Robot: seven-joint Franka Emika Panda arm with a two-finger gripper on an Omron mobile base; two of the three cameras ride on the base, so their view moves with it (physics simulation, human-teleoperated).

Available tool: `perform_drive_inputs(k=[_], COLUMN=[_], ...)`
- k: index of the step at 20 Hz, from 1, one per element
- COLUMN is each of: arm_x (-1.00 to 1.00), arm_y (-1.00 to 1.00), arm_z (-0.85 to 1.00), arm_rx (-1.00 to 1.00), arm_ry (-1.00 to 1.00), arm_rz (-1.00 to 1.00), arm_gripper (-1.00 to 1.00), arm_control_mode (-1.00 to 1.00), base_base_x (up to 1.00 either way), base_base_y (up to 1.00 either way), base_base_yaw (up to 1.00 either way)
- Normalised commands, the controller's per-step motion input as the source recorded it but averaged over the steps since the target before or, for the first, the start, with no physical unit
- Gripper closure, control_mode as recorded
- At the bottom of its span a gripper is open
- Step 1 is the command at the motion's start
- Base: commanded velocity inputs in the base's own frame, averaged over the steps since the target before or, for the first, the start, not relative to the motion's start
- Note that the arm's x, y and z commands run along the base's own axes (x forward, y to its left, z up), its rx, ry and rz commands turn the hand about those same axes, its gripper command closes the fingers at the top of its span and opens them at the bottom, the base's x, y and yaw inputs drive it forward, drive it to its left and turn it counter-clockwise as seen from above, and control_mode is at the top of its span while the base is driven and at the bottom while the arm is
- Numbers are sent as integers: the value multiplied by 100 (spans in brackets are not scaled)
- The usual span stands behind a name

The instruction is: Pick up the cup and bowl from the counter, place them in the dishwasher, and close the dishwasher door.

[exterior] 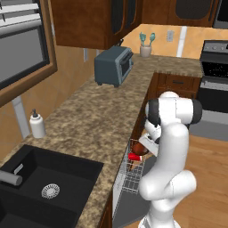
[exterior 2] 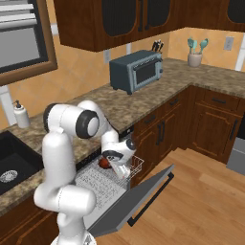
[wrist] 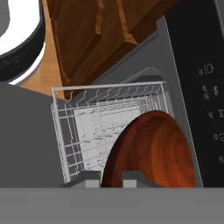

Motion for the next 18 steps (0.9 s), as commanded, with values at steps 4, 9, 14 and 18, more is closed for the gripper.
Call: perform_drive_inputs(k=[4,9,14,18], arm_x=[1,5,6,19], arm_y=[0,6,6,13], arm_z=[-39,-43,-84,-99], arm_rx=[2,13,13,2], arm_ry=[-1,-6,-11,-1], arm_rz=[9,9,11,9], arm_gripper=[100,100,100,100], arm_control_mode=[-100,-100,-100,-100], base_base_x=[0,0,0,0], base_base_y=[0,0,0,0], base_base_yaw=[0,0,0,0])
